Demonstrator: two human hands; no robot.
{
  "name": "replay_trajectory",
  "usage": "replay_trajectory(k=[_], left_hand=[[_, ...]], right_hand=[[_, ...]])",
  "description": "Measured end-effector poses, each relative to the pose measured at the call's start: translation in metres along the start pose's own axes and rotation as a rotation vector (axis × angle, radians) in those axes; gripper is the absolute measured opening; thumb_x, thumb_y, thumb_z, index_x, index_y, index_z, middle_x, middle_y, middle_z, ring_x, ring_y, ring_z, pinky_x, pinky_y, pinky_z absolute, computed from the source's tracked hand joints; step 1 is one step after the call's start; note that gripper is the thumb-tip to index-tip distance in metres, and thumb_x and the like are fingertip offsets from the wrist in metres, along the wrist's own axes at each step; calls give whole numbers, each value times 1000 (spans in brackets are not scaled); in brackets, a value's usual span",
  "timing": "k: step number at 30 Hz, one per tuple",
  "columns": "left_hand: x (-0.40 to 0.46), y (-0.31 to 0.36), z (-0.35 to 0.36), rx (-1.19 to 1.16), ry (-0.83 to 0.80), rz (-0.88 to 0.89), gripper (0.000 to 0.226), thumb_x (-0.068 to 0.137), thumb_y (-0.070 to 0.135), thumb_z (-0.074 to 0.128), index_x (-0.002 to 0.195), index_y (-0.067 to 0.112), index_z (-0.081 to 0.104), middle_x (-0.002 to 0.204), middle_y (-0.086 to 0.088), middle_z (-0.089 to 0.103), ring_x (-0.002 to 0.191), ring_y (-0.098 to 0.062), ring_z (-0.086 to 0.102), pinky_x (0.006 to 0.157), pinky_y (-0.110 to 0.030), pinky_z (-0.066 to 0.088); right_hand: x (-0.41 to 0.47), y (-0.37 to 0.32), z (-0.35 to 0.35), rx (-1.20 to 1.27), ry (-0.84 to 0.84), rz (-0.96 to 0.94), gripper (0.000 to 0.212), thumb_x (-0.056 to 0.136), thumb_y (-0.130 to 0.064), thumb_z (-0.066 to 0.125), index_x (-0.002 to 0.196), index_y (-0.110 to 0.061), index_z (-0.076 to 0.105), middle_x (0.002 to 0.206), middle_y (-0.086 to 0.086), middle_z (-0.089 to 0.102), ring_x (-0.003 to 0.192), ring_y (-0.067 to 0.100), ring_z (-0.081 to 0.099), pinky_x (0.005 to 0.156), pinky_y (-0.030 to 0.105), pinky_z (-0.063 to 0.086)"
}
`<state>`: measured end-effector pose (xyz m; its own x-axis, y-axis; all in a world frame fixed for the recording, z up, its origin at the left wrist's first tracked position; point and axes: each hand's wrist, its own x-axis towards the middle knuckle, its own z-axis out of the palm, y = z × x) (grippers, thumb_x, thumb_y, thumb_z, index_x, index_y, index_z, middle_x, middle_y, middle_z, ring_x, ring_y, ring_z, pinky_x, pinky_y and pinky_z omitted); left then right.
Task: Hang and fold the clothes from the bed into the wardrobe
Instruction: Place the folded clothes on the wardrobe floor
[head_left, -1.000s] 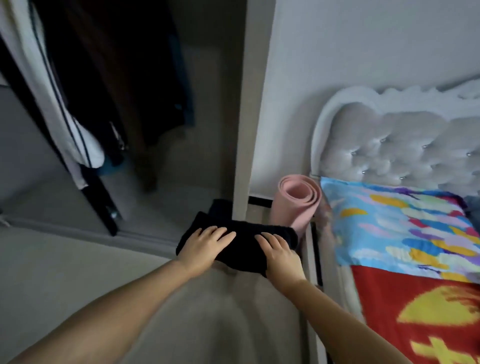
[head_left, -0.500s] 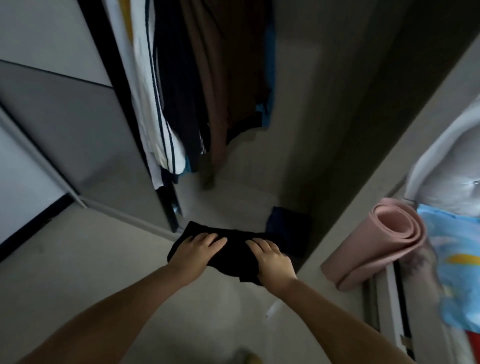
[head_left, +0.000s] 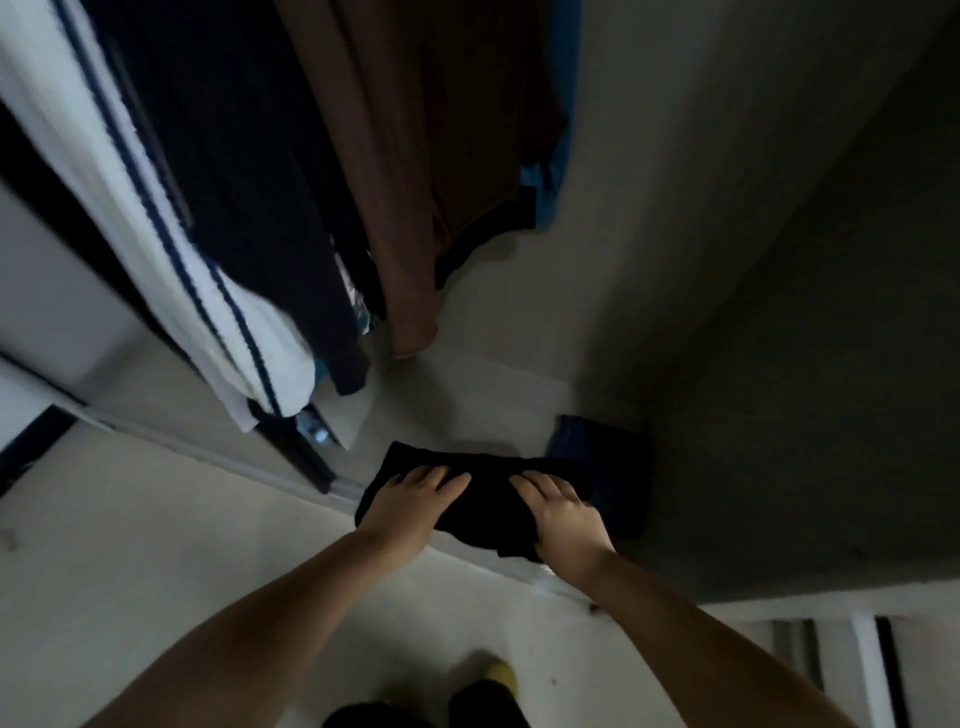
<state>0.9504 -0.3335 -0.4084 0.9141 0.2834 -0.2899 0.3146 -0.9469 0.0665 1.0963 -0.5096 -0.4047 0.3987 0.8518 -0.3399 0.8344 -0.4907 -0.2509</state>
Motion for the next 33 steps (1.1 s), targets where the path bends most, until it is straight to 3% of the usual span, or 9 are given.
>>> replay_trajectory(k=[7, 10, 14, 18, 24, 26, 28, 31, 33], left_hand=[[134, -57, 86, -23, 17, 121, 80, 72, 10, 72, 144, 27, 41, 137, -6, 50, 120, -25, 54, 85, -29, 51], [205, -81, 150, 37, -46, 149, 75, 87, 6, 53, 152, 26, 21, 151, -8, 32, 133, -29, 39, 97, -38, 44], [298, -101, 204, -3, 119, 243, 79, 41, 1, 89, 116, 13, 69, 102, -15, 70, 84, -31, 70, 61, -35, 59], [370, -103, 266, -23, 175, 228, 78, 71, -2, 69, 142, 17, 45, 135, -15, 53, 122, -34, 53, 97, -46, 46], [401, -99, 379, 137, 118, 228, 85, 38, 7, 90, 119, 21, 68, 107, -9, 71, 95, -26, 70, 71, -58, 54], [394, -103, 412, 164, 77, 226, 77, 57, 12, 80, 130, 24, 58, 115, -10, 69, 101, -28, 68, 72, -65, 50], [388, -110, 439, 174, 63, 213, 86, 67, 14, 62, 146, 27, 30, 127, -11, 62, 112, -31, 63, 80, -70, 45], [382, -113, 458, 111, 29, 161, 140, 43, -3, 82, 152, 31, 2, 140, -12, 51, 125, -36, 51, 84, -72, 39], [377, -112, 465, 81, -10, 136, 149, 34, -8, 83, 153, 28, 1, 142, -14, 48, 128, -38, 48, 81, -72, 41]], right_hand=[[134, 56, 85, -4, -41, 67, 77, 88, -21, 58, 152, -27, 16, 157, -5, 19, 142, 21, 23, 99, 33, 46], [199, 89, 134, 10, -22, 96, 76, 87, -17, 57, 152, -25, 18, 156, -3, 20, 141, 23, 24, 98, 35, 45], [284, 142, 189, -22, 122, 162, 71, 90, -14, 54, 151, -25, 19, 158, -2, 17, 144, 26, 17, 103, 40, 42], [337, 188, 241, -52, 218, 242, 68, 93, -14, 51, 151, -26, 19, 159, 0, 15, 147, 28, 9, 111, 48, 30], [364, 212, 353, -64, 189, 333, 78, 89, -18, 55, 153, -28, 11, 161, 1, 3, 147, 31, -7, 111, 64, -7], [365, 205, 384, -49, 109, 326, 86, 88, -26, 60, 153, -31, 3, 161, 3, -14, 145, 33, -19, 108, 67, -10], [364, 199, 409, -20, 49, 332, 99, 87, -30, 63, 150, -35, -13, 150, 2, -37, 139, 33, -33, 106, 68, -10], [357, 205, 422, -8, -12, 319, 112, 88, -35, 62, 132, -41, -40, 138, -1, -52, 129, 30, -45, 108, 66, -9], [356, 210, 417, -12, -78, 296, 108, 90, -39, 59, 129, -40, -43, 139, -1, -51, 129, 29, -45, 109, 66, -8]])
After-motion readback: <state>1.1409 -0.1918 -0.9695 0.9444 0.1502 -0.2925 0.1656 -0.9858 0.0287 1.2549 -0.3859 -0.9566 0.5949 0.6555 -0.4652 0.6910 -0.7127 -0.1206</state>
